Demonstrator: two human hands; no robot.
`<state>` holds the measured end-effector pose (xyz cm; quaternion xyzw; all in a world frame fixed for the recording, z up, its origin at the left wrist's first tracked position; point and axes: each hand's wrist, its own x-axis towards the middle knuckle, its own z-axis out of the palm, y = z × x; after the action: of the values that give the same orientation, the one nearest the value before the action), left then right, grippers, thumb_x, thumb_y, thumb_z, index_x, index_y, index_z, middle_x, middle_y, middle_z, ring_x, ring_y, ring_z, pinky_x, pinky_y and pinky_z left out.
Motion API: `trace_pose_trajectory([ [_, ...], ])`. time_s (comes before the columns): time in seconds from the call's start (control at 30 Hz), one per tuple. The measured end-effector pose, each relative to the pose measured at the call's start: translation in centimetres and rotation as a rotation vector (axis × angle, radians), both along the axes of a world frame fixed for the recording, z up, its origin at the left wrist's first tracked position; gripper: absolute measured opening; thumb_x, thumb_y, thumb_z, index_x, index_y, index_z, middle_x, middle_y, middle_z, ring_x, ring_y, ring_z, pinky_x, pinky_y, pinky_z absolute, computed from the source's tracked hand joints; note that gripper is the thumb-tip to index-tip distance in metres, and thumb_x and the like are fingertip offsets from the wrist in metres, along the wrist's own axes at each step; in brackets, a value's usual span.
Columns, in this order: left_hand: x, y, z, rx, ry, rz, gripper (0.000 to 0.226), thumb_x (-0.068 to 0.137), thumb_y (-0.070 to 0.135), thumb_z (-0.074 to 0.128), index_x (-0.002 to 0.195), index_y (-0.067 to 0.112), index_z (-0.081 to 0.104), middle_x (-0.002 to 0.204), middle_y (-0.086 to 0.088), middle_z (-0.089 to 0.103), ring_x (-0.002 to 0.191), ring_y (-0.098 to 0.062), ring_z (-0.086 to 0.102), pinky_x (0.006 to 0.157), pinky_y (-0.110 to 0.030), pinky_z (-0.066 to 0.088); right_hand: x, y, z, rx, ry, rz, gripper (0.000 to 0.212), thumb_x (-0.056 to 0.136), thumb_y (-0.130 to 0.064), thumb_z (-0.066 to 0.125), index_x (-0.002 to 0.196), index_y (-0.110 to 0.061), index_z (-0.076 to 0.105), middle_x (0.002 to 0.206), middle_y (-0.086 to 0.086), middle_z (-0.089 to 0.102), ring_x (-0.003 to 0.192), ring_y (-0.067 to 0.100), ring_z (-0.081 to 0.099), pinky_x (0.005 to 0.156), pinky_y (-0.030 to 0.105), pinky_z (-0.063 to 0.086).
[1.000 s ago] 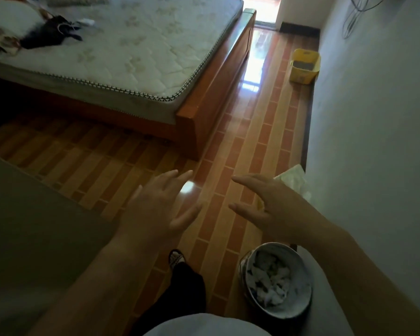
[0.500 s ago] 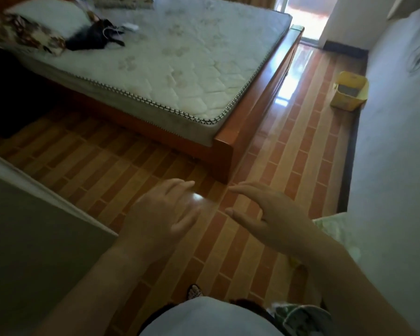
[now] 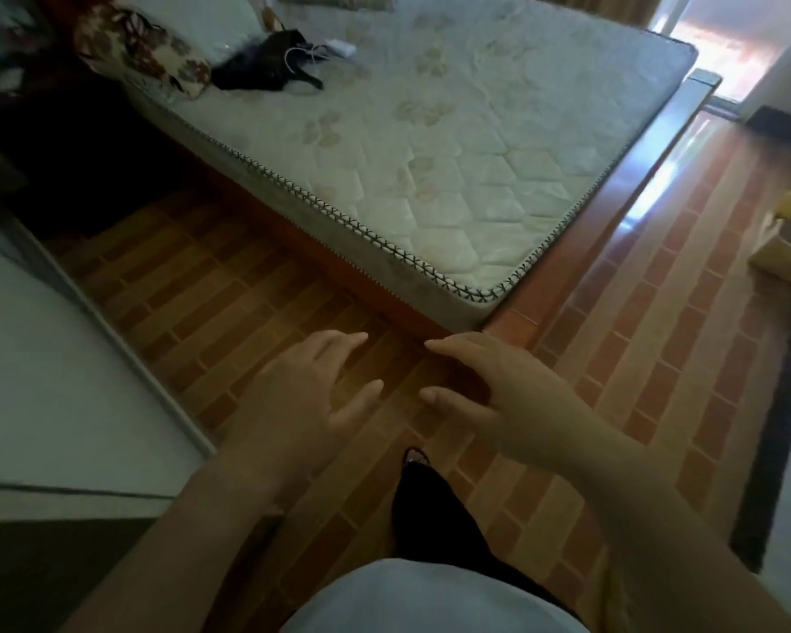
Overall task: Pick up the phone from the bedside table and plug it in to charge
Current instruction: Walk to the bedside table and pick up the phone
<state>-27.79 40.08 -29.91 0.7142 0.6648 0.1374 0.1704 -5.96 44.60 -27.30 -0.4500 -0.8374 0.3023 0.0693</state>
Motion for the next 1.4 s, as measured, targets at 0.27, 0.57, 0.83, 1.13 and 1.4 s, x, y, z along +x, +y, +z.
trace_pose_trajectory([
  [0.27, -3.5, 14.6, 1.5, -0.115, 0.035, 0.135, 0.059, 0.083, 0.061, 0.032, 0.136, 0.035, 0.03, 0.142, 0.007, 0.038, 0.126, -0.011, 0.038, 0.099, -0.04, 0.041, -4.1, 17.9, -0.2, 0.027, -0.008, 0.208, 0.057, 0.085, -0.062, 0.039, 0.136, -0.04, 0.029, 0.141, -0.01, 0.038, 0.124, 0.008, 0.038, 0.1, 0.033, 0.04],
  [0.57, -13.2, 21.4, 2.2, -0.009, -0.04, 0.436, 0.051, 0.084, 0.057, 0.038, 0.131, 0.039, 0.038, 0.136, 0.014, 0.044, 0.12, -0.006, 0.042, 0.09, -0.029, 0.042, -17.4, 29.5, 0.0, 0.103, 0.073, 0.479, 0.055, 0.087, -0.053, 0.049, 0.136, -0.034, 0.034, 0.139, -0.011, 0.041, 0.122, 0.006, 0.039, 0.096, 0.022, 0.037],
  [0.83, -26.7, 31.3, 2.9, 0.074, -0.055, 0.582, 0.048, 0.086, 0.054, 0.041, 0.131, 0.04, 0.039, 0.138, 0.011, 0.044, 0.124, -0.009, 0.041, 0.096, -0.04, 0.043, -32.7, 41.0, 1.6, 0.192, 0.099, 0.57, 0.055, 0.085, -0.055, 0.048, 0.135, -0.034, 0.036, 0.135, -0.012, 0.044, 0.115, 0.004, 0.045, 0.092, 0.02, 0.041],
  [1.13, -41.0, 41.8, 5.7, 0.192, -0.025, 0.623, 0.046, 0.085, 0.052, 0.041, 0.13, 0.039, 0.04, 0.134, 0.012, 0.047, 0.118, -0.006, 0.044, 0.09, -0.029, 0.04, -48.1, 52.1, 5.4, 0.235, 0.205, 0.602, 0.049, 0.085, -0.046, 0.055, 0.13, -0.029, 0.044, 0.128, -0.011, 0.052, 0.11, 0.004, 0.049, 0.088, 0.021, 0.044],
  [1.4, -51.8, 49.9, 4.5, 0.145, 0.031, 0.694, 0.049, 0.085, 0.055, 0.038, 0.131, 0.039, 0.037, 0.137, 0.011, 0.044, 0.121, -0.007, 0.042, 0.091, -0.029, 0.043, -59.5, 63.2, 3.1, 0.18, 0.171, 0.667, 0.052, 0.084, -0.054, 0.05, 0.131, -0.034, 0.042, 0.13, -0.012, 0.05, 0.111, 0.003, 0.046, 0.086, 0.015, 0.032],
])
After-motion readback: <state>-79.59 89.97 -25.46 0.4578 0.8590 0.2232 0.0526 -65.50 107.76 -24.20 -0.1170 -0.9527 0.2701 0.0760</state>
